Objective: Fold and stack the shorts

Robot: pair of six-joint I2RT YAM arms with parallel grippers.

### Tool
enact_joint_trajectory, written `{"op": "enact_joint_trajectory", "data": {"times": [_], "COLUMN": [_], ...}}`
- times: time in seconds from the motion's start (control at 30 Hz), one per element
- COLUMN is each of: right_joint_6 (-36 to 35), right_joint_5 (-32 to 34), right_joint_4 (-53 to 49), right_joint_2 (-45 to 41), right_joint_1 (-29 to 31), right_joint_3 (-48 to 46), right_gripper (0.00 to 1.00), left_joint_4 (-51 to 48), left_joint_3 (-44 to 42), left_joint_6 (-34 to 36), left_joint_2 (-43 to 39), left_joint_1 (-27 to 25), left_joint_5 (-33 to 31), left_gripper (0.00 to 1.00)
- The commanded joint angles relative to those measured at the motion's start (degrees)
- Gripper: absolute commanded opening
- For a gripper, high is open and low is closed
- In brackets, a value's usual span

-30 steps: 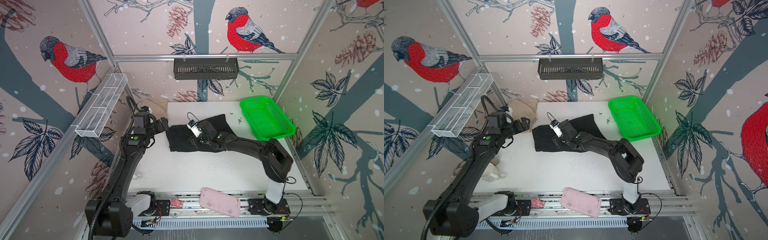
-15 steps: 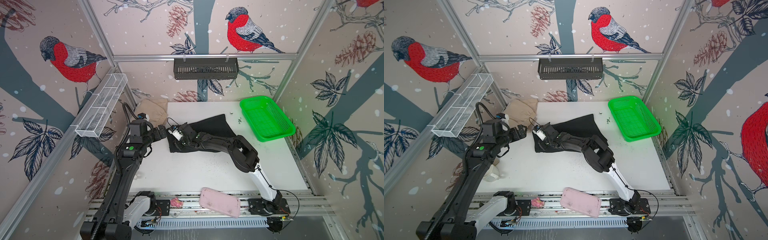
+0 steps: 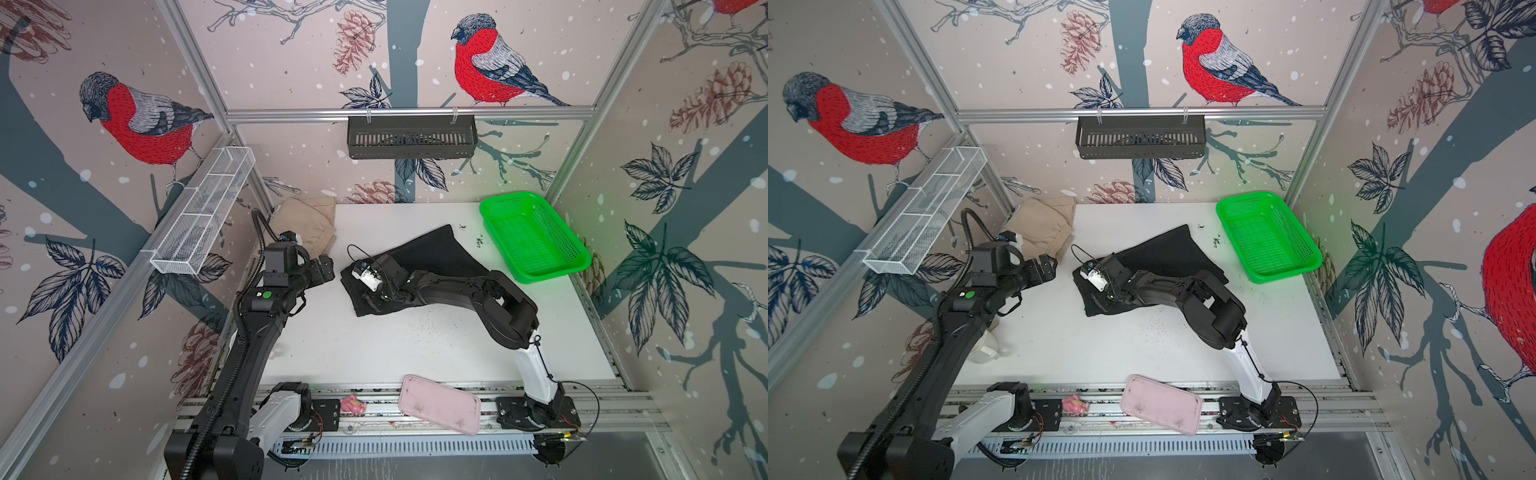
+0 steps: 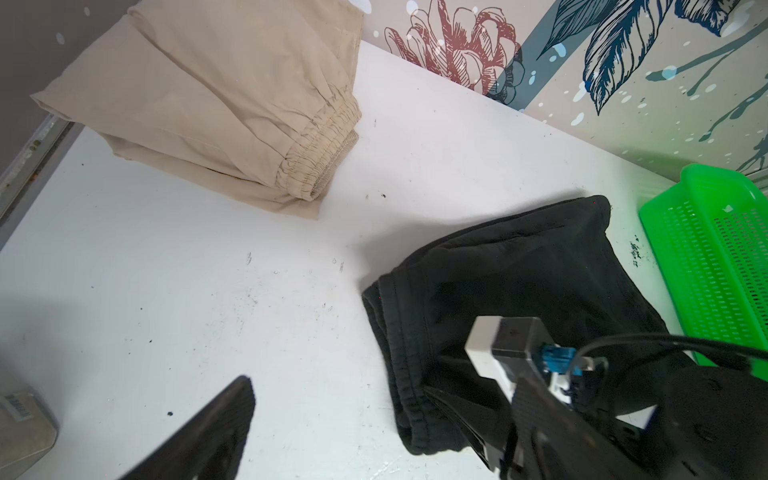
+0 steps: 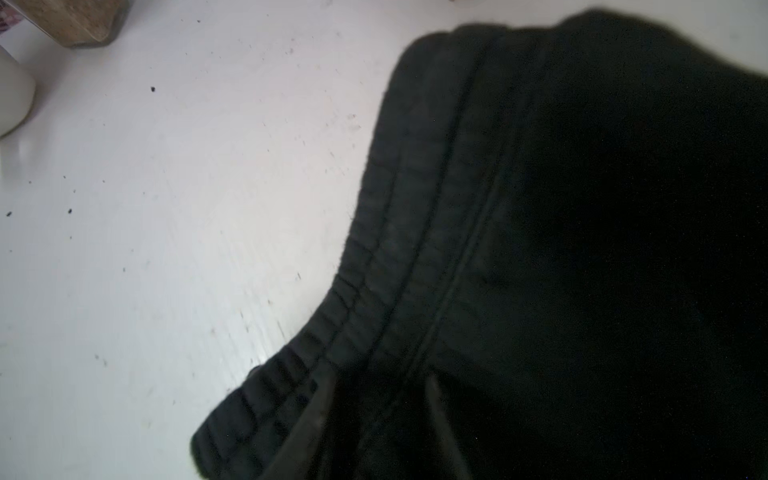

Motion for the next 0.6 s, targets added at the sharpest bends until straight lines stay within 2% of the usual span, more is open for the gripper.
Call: {"op": "enact_joint_trajectory", "data": {"times": [0.0,0.3,0.4,0.57], "right_joint_6": [-2.73,-19.89,-22.67,-28.87], "right_joint_5": [1.59,18.07,19.97,30.01], "right_joint_4": [-0.52,-0.52,1.01,3.51], "right_joint_2": [-4.08,-14.11,-15.72,-13.21], "right_joint_1": [0.39,7.42,8.66,12.40], "right_joint_3": [-1.95,-11.04,-13.80,-14.12], "right_gripper": [0.63,0.94,0.97,1.00], "left_joint_4": [0.30,2.06,3.33,2.49], "left_joint_3": [0.05,-2.24,-3.09,-2.68], "left_joint_6": [0.30,-0.61,-1.00,-0.91], "left_joint_2": [-0.25,-0.12,0.55,0.70], "left_joint_1": [0.13,0.24,0.43,1.20], "left_joint_5": [-1.06,-0.17,1.35,-0.25], "left_gripper": [0.97,0.97,0.97,0.97]}}
